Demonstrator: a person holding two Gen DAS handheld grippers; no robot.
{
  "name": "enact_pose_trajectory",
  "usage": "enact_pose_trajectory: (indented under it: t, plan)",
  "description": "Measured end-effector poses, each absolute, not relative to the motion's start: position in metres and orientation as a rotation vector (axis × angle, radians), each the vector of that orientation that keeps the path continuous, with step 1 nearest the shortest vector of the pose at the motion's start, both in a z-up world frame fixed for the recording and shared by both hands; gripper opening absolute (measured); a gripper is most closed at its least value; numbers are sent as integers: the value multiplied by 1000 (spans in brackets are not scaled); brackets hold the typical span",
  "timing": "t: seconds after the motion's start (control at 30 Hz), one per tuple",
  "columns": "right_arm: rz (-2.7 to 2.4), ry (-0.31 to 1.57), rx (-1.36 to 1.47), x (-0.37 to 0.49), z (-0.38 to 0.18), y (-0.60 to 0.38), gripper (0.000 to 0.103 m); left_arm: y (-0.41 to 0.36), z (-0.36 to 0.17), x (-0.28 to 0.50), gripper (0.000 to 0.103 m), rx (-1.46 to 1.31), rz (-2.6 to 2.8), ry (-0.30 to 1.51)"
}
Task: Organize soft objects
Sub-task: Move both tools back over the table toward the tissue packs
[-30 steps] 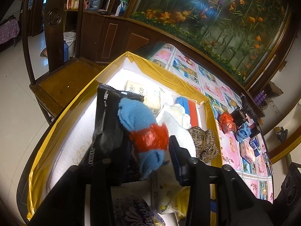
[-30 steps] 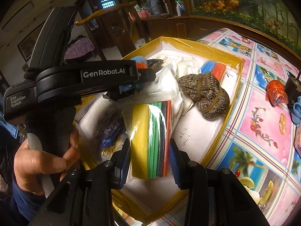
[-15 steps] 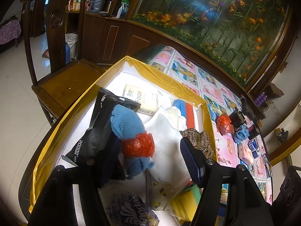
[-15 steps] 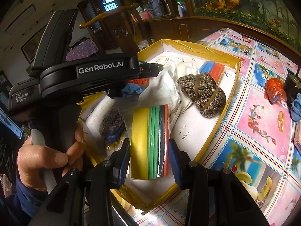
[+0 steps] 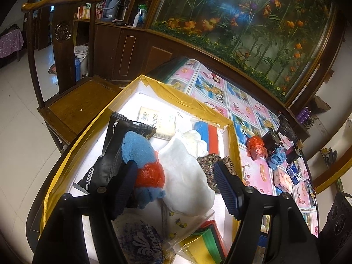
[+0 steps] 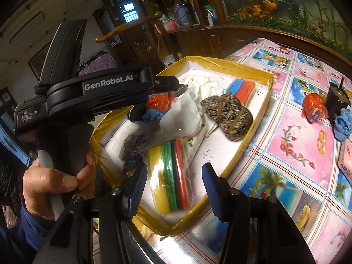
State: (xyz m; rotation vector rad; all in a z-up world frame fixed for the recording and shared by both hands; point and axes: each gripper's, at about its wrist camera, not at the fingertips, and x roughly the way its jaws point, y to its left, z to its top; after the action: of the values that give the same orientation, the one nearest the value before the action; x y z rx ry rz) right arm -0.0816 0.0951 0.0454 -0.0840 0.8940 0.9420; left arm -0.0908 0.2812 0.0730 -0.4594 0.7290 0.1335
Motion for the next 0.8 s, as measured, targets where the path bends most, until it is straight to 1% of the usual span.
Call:
enact_pose_trajectory:
  t: [0.27, 0.43, 0.63, 0.67, 0.8]
  plan:
    - [907, 878, -11, -71, 53, 60, 56, 262, 82, -89, 71, -432, 108, 730]
    - [836, 855, 66, -51, 59, 15, 56, 240, 91, -86, 71, -404, 69, 728]
    - [707, 854, 204, -17, 53, -56, 56, 188, 96, -79, 73, -355, -34, 749]
    - [689, 854, 221, -13, 51, -66, 56, 173, 95, -77, 75, -346, -68, 756]
    - [612, 839, 284, -3, 50, -110, 56, 115, 81, -70, 76, -296, -180, 797]
